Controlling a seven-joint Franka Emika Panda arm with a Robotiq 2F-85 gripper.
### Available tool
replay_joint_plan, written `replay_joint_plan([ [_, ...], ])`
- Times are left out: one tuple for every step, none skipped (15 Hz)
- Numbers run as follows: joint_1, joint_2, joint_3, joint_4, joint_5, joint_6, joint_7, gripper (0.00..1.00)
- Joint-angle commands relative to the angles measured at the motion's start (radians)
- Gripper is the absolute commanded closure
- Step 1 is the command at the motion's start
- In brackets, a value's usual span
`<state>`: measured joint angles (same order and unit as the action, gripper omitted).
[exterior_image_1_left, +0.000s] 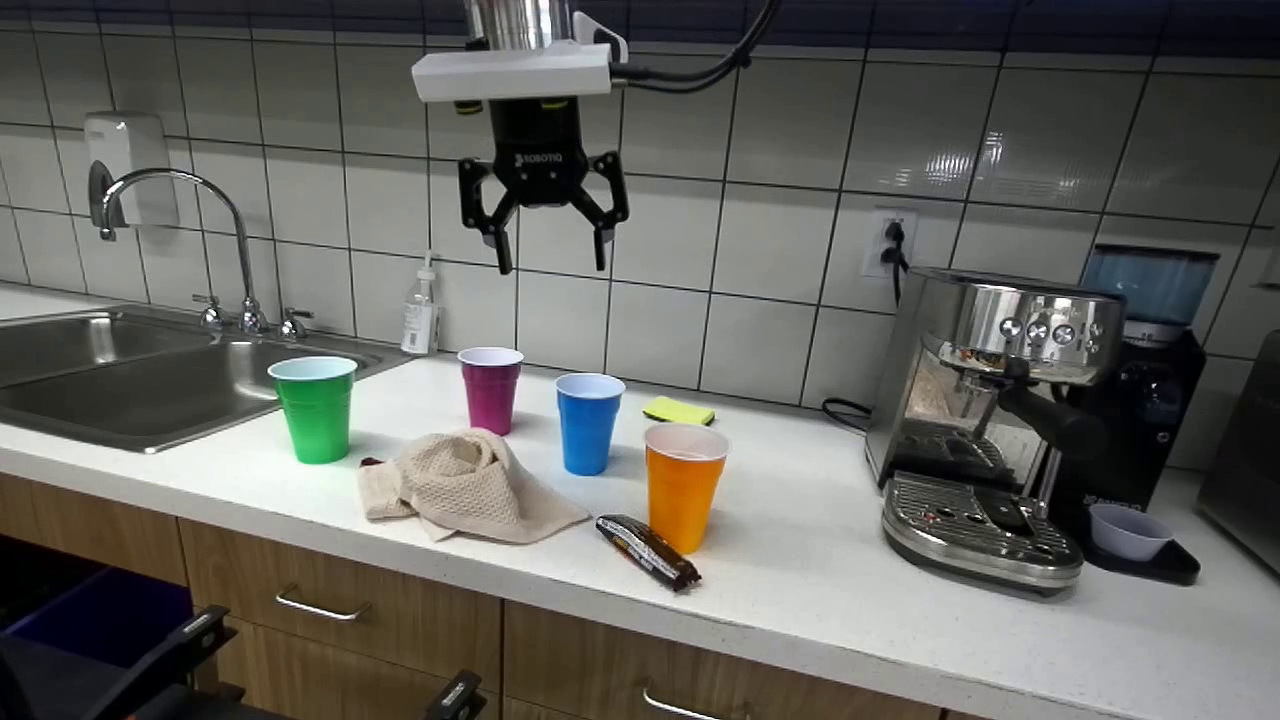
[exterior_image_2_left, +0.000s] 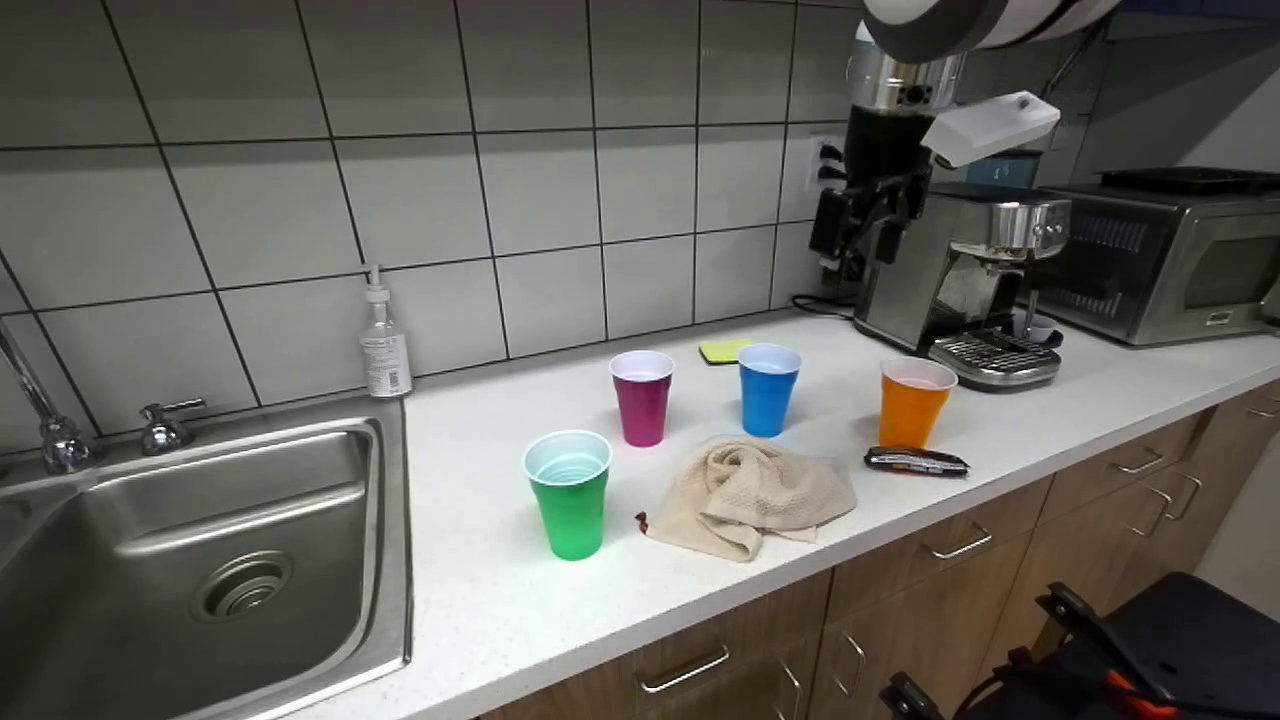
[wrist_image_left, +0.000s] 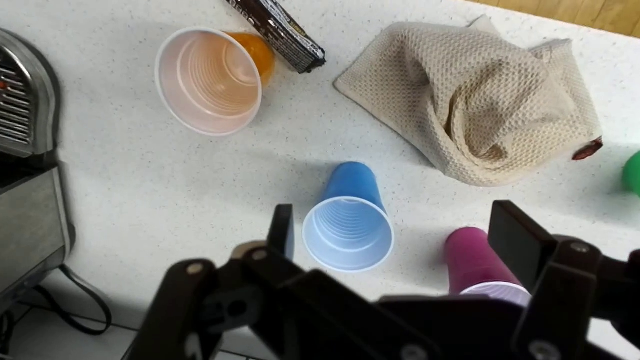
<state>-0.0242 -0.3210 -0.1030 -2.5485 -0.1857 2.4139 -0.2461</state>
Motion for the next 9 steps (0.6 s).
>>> replay_joint_plan([
  [0.001,0.098,0.021,0.066,0.013,0.035,0.022,0.00],
  [-0.001,0.118,0.027,0.079,0.007,0.042,0.031,0.00],
  [-0.003,0.134,0.031,0.089,0.002,0.047,0.036,0.00],
  [-0.004,0.154,0.038,0.102,-0.005,0.052,0.045,0.00],
  [-0.002,0.172,0.043,0.115,-0.007,0.055,0.051,0.00],
  [0.001,0.190,0.046,0.128,-0.001,0.057,0.046,0.00],
  [0.004,0.207,0.049,0.141,0.007,0.057,0.041,0.00],
  [0.006,0.226,0.051,0.156,0.011,0.053,0.037,0.00],
  [0.005,0.243,0.053,0.170,0.014,0.052,0.034,0.00],
])
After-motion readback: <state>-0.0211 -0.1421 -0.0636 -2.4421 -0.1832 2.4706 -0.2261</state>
